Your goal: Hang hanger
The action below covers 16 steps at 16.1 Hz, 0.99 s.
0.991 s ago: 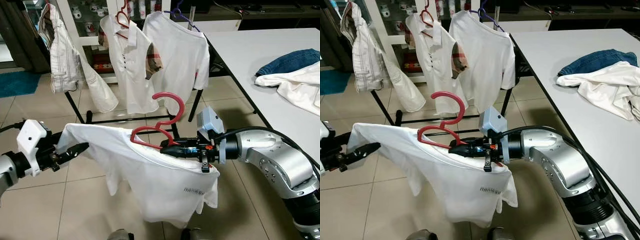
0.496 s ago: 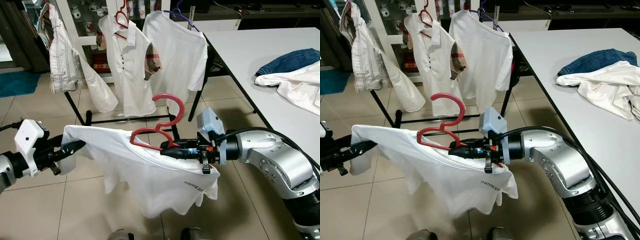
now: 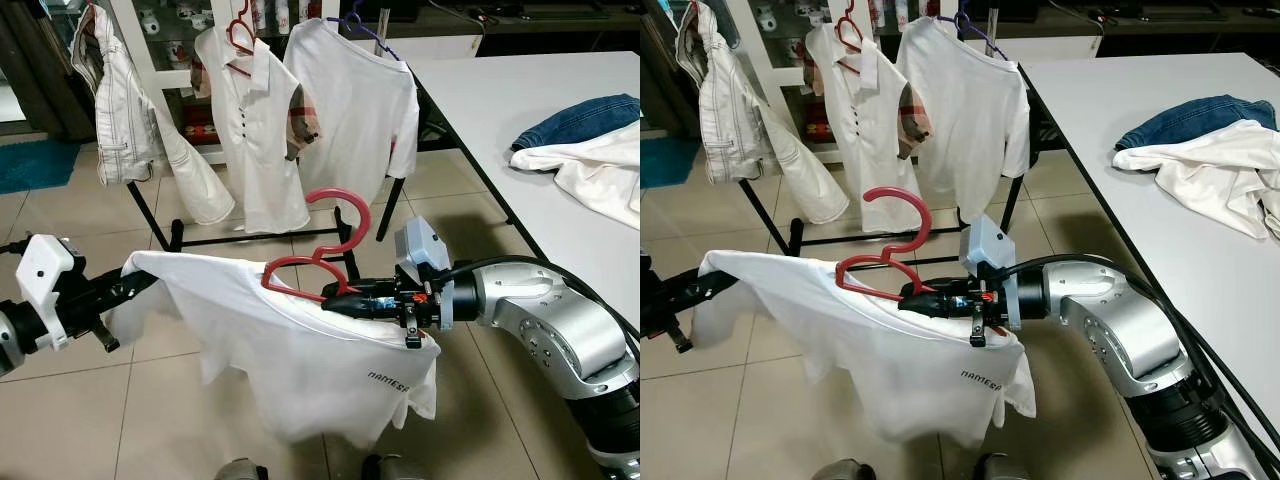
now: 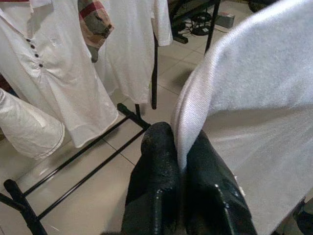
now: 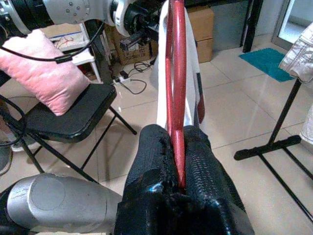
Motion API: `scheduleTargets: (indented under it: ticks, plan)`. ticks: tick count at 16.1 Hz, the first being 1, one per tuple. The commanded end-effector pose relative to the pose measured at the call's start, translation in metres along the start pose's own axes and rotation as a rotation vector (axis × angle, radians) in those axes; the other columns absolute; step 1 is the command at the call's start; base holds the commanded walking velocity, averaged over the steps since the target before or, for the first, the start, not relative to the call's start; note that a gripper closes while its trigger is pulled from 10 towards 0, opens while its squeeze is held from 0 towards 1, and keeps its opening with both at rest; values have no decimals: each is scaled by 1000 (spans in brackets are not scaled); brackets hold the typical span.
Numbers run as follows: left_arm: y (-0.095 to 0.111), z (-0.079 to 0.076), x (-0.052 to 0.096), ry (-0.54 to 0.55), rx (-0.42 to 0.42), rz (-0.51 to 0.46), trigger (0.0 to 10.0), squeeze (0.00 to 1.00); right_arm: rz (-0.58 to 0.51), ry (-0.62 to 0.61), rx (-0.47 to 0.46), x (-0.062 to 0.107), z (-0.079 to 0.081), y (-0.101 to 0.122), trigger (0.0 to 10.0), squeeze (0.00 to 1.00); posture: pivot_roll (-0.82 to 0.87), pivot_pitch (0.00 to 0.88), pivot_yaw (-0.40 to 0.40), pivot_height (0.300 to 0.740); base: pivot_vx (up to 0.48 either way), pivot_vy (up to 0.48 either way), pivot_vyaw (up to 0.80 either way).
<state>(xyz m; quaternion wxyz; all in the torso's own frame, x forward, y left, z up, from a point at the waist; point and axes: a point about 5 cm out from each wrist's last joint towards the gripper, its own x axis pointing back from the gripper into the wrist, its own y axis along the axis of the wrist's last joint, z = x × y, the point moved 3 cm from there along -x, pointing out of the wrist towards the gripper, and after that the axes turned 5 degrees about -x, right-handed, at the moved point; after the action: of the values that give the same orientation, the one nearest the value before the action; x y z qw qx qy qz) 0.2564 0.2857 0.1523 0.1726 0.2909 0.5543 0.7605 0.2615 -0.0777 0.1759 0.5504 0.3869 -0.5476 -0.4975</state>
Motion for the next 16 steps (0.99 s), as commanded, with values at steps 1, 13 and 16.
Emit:
scheduleTargets:
  ticks: [1, 13, 16]
  plan:
    - [3, 4, 7, 13, -7, -4, 0, 0, -8, -19, 20, 5, -2, 2, 10000, 0, -11, 122, 22, 740, 0, 0, 0]
    - [-9, 62, 51, 587, 171, -203, 0, 0, -24, -112, 13, 20, -18, 3, 10000, 0, -14, 117, 17, 740, 0, 0, 0]
    - [-26, 38, 23, 498, 127, -79, 8392, 0, -27, -123, 26, 20, -20, 5, 10000, 0, -23, 121, 9, 740, 0, 0, 0]
